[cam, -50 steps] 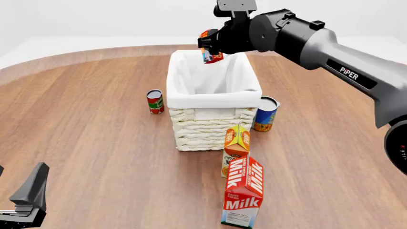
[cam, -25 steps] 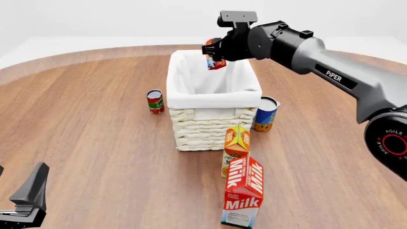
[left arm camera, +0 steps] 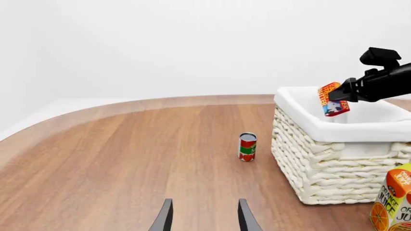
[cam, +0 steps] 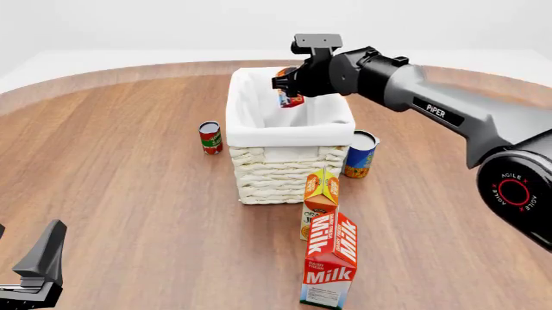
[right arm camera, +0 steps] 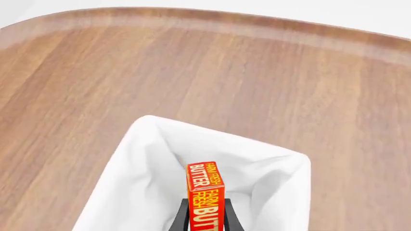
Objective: Pick up the butter and put it in the basket.
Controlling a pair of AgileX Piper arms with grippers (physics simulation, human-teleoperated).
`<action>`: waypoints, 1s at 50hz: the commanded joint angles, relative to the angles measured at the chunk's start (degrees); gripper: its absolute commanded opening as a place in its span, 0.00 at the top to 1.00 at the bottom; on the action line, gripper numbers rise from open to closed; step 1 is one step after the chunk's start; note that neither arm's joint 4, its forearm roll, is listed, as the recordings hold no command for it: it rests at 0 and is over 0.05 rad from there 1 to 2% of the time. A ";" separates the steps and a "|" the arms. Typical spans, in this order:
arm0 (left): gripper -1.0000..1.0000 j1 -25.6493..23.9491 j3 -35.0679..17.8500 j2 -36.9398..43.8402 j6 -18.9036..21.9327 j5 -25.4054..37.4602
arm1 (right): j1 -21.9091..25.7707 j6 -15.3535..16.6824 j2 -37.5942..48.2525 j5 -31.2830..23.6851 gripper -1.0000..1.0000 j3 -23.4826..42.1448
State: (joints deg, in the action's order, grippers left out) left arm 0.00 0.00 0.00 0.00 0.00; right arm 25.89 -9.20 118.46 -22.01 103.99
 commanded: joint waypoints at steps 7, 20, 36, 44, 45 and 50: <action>0.00 0.00 0.00 0.00 0.00 0.00 | -0.05 -0.22 0.71 0.90 1.00 1.18; 0.00 0.00 0.00 0.00 0.00 0.00 | -1.07 0.87 1.54 1.08 0.00 1.74; 0.00 0.00 0.00 0.00 0.00 0.00 | -1.73 1.29 0.14 1.06 0.00 1.07; 0.00 0.00 0.00 0.00 0.00 0.00 | -2.00 1.85 -2.88 1.12 0.00 -1.25; 0.00 0.00 0.00 0.00 0.00 0.00 | -2.06 1.87 -3.27 1.15 0.00 -1.60; 0.00 0.00 0.00 0.00 0.00 0.00 | -2.31 2.58 -5.17 0.37 0.00 -2.11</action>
State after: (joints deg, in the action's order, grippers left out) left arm 0.00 0.00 0.00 0.00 0.00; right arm 24.00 -7.42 116.29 -21.07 103.33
